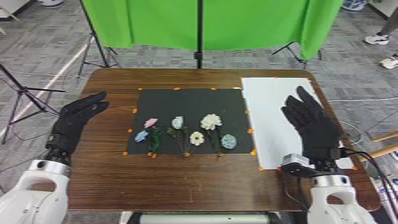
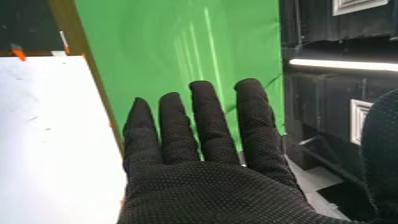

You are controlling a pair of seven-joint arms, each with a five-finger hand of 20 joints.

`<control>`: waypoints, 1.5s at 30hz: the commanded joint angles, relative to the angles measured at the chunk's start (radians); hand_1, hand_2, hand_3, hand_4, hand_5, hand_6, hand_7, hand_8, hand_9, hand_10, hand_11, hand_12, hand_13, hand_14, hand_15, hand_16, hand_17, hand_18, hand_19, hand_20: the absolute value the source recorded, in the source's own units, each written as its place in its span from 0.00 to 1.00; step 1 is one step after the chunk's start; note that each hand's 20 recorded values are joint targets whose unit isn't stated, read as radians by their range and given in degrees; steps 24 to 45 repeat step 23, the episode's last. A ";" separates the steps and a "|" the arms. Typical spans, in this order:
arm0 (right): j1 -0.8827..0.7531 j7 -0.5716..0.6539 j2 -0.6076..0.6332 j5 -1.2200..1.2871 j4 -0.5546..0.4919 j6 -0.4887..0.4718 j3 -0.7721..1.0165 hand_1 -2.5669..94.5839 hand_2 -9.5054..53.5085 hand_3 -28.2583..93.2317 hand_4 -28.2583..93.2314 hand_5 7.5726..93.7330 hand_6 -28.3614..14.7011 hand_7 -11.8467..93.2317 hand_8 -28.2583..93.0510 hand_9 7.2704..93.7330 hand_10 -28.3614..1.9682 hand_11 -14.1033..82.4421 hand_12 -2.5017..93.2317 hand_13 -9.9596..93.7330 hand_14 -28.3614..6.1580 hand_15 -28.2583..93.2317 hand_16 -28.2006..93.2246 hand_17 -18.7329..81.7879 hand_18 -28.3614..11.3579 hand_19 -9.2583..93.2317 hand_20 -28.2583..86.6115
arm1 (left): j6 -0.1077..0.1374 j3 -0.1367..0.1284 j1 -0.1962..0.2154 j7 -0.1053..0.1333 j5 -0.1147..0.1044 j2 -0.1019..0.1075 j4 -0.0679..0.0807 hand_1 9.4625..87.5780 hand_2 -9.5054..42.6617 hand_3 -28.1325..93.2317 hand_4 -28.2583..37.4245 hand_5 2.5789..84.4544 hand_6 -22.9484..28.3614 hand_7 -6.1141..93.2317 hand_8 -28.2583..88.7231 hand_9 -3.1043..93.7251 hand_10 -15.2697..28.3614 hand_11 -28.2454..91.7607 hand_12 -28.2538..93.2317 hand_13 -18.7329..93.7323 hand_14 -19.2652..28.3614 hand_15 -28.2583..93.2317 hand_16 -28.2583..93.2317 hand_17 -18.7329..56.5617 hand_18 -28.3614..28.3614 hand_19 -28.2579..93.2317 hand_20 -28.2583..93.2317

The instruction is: Arrange flowers

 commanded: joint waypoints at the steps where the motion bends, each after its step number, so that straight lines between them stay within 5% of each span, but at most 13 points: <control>1: -0.001 0.017 -0.016 0.017 -0.020 0.067 0.013 0.07 0.19 0.88 0.09 0.33 0.66 0.22 0.15 0.35 0.46 0.19 0.17 0.33 0.44 0.27 0.37 0.31 0.38 0.15 0.46 | -0.004 -0.009 0.025 0.001 0.032 -0.047 -0.019 0.24 0.17 0.78 0.16 0.52 0.58 0.14 0.19 0.49 0.69 0.38 0.32 0.47 0.75 0.33 0.22 0.34 0.68 0.30 0.34; 7: 0.000 0.027 -0.007 0.039 -0.011 0.026 0.022 0.08 0.19 0.88 0.09 0.34 0.66 0.22 0.15 0.36 0.45 0.19 0.17 0.34 0.44 0.27 0.37 0.32 0.38 0.16 0.46 | -0.007 -0.030 0.057 0.015 0.040 -0.063 -0.037 0.24 0.17 0.78 0.16 0.52 0.58 0.15 0.19 0.50 0.69 0.38 0.32 0.47 0.75 0.33 0.22 0.33 0.69 0.31 0.34; 15: -0.003 0.019 0.002 0.100 -0.012 0.032 0.043 0.08 0.20 0.87 0.10 0.42 0.63 0.22 0.16 0.42 0.43 0.20 0.17 0.37 0.41 0.29 0.37 0.33 0.35 0.17 0.46 | -0.015 -0.027 0.073 0.021 0.037 -0.078 -0.041 0.24 0.18 0.77 0.16 0.52 0.57 0.15 0.19 0.49 0.68 0.38 0.32 0.46 0.78 0.35 0.23 0.27 0.75 0.31 0.34; 17: -0.022 0.027 -0.003 0.115 -0.021 -0.009 0.067 0.08 0.20 0.87 0.10 0.33 0.63 0.22 0.16 0.54 0.44 0.22 0.19 0.43 0.40 0.31 0.36 0.35 0.32 0.17 0.46 | -0.019 -0.023 0.071 0.013 0.031 -0.077 -0.041 0.24 0.17 0.77 0.16 0.52 0.55 0.16 0.19 0.50 0.67 0.38 0.32 0.46 0.78 0.35 0.23 0.26 0.75 0.30 0.34; 21: -0.040 0.046 -0.009 0.068 -0.026 -0.018 0.090 0.08 0.21 0.86 0.10 0.45 0.63 0.23 0.16 0.62 0.42 0.23 0.20 0.49 0.37 0.34 0.36 0.36 0.26 0.20 0.47 | -0.007 -0.026 0.096 0.021 0.040 -0.099 -0.056 0.24 0.18 0.77 0.16 0.53 0.53 0.16 0.19 0.50 0.66 0.38 0.32 0.46 0.79 0.35 0.24 0.26 0.75 0.30 0.34; 45: -0.046 0.038 -0.015 0.087 -0.032 -0.012 0.091 0.08 0.22 0.86 0.10 0.48 0.62 0.23 0.16 0.62 0.42 0.23 0.20 0.49 0.36 0.34 0.36 0.36 0.26 0.21 0.48 | -0.011 -0.024 0.095 0.023 0.039 -0.102 -0.056 0.24 0.18 0.77 0.16 0.53 0.53 0.16 0.19 0.50 0.67 0.38 0.32 0.47 0.79 0.35 0.24 0.26 0.75 0.30 0.34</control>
